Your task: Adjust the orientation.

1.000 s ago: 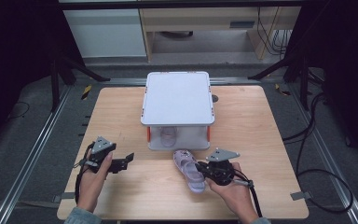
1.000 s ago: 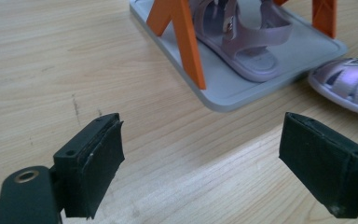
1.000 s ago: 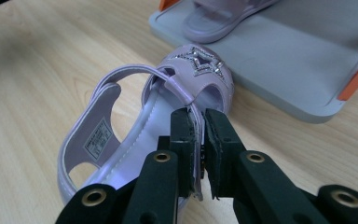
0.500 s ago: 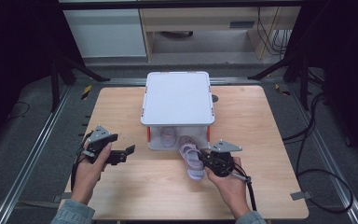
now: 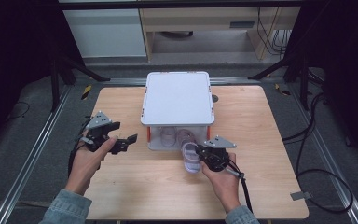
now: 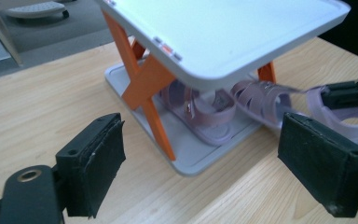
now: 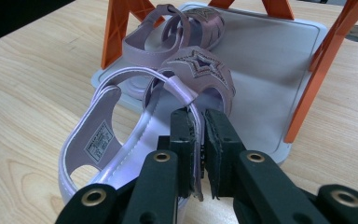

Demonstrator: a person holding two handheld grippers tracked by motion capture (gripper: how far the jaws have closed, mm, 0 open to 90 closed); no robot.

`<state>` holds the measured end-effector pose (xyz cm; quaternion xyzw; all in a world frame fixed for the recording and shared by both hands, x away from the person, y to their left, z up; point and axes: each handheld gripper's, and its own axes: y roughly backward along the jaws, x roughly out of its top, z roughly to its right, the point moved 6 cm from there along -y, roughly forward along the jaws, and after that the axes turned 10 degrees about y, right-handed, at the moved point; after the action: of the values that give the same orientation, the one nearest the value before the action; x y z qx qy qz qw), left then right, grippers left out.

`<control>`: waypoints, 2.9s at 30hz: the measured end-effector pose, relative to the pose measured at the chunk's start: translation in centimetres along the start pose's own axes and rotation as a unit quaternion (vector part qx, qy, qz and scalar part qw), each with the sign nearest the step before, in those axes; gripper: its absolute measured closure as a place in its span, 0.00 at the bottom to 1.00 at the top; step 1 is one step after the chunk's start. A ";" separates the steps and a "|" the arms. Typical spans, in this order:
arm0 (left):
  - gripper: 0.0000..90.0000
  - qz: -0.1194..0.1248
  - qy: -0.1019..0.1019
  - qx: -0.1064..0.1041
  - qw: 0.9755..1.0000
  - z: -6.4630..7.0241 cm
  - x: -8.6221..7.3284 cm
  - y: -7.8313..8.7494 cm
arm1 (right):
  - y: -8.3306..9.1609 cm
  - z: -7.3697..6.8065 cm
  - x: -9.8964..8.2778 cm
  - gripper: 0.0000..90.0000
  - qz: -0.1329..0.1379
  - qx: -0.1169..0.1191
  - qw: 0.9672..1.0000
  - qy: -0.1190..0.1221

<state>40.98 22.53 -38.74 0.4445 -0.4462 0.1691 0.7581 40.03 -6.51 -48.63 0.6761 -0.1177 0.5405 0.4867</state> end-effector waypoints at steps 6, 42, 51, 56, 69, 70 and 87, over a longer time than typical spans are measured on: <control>0.16 0.001 -0.010 0.007 1.000 0.5 1.4 0.1 | -0.3 0.2 0.1 0.91 0.002 -0.005 1.000 -0.006; 0.79 -0.022 -0.031 -0.023 0.999 3.4 5.9 -5.2 | -3.0 1.6 0.4 0.92 0.020 -0.066 0.997 -0.015; 0.90 -0.047 -0.041 -0.029 0.998 3.8 6.0 -7.0 | -4.0 2.0 0.1 0.92 0.022 -0.074 0.997 -0.020; 0.97 -0.055 -0.040 -0.025 0.997 3.9 5.9 -7.9 | -4.4 2.4 -0.1 0.92 0.021 -0.080 0.996 -0.022; 0.98 -0.061 -0.032 -0.010 0.998 3.5 5.6 -9.2 | -5.4 2.2 -0.1 0.92 0.028 -0.091 0.995 -0.021; 0.98 -0.062 -0.031 -0.009 0.998 3.5 5.5 -9.3 | -5.6 2.1 0.0 0.92 0.029 -0.094 0.995 -0.016; 0.98 -0.062 -0.021 -0.005 0.998 3.1 5.3 -9.5 | -6.3 1.8 0.3 0.90 0.028 -0.114 0.993 -0.014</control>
<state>48.39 14.04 -38.67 0.4705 -0.4344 0.1104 0.7601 45.55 -4.71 -51.62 0.6202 -0.2043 0.5270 0.5440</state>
